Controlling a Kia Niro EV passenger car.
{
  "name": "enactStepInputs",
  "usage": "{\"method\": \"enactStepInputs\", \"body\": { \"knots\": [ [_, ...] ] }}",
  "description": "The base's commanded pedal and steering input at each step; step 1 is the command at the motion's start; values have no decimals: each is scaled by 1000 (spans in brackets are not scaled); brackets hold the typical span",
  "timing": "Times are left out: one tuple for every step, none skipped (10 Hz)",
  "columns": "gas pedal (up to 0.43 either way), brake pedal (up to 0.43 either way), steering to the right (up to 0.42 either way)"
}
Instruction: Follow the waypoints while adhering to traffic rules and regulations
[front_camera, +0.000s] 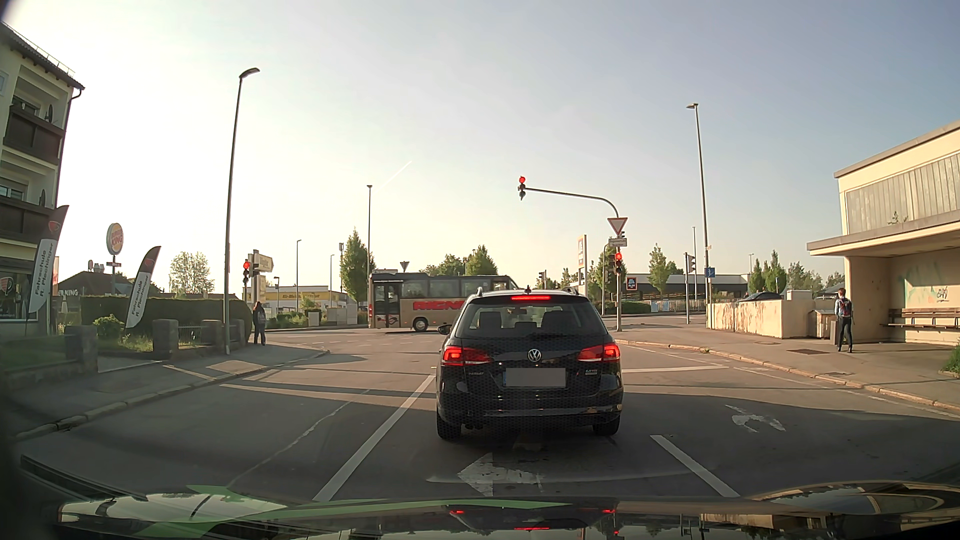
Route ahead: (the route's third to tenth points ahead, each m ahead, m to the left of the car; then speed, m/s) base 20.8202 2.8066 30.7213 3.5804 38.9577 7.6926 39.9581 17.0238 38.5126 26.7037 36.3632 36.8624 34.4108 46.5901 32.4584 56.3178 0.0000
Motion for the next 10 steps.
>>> {"method": "enactStepInputs", "body": {
  "knots": [
    [0,348,-5],
    [0,348,-5],
    [0,348,-5],
    [0,348,-6],
    [0,348,-5],
    [0,348,-6],
    [0,348,-6],
    [0,348,-5],
    [0,348,-5],
    [0,348,-5]
  ]
}}
